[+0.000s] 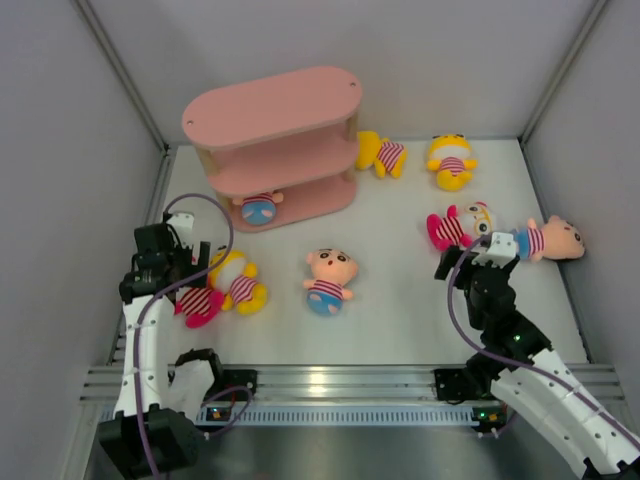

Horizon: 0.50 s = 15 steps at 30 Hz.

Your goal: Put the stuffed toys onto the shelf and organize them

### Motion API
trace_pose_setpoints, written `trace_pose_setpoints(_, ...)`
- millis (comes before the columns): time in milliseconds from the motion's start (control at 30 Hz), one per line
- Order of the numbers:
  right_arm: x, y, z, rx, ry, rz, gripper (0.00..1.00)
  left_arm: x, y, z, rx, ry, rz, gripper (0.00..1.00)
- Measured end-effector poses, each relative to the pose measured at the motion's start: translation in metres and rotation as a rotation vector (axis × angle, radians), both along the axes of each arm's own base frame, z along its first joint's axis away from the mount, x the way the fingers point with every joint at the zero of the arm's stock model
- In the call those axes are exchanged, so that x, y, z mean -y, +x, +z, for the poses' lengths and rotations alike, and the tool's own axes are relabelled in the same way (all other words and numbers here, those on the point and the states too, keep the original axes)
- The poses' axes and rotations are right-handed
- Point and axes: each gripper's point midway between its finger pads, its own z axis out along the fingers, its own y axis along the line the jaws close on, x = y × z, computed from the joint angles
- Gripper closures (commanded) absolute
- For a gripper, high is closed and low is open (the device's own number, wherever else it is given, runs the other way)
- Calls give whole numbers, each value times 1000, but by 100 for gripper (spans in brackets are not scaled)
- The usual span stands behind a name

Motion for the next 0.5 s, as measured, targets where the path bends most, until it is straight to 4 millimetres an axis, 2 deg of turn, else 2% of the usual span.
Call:
trace_pose_setpoints(167,-11,3,-5,-53,3,42,0,-2,0,-3,-16,-3,16,1)
trace_pose_setpoints(267,-25,15,8,-108,-7,78,1,-2,5,3,-5,-8,24,1)
trace_pose_setpoints(400,-46,63,50,-121,28,128,1,-5,21,27,45,-14,41,1)
trace_pose_setpoints(500,-55,117,70,-124,101,173,2,-7,28,37,67,-11,45,1)
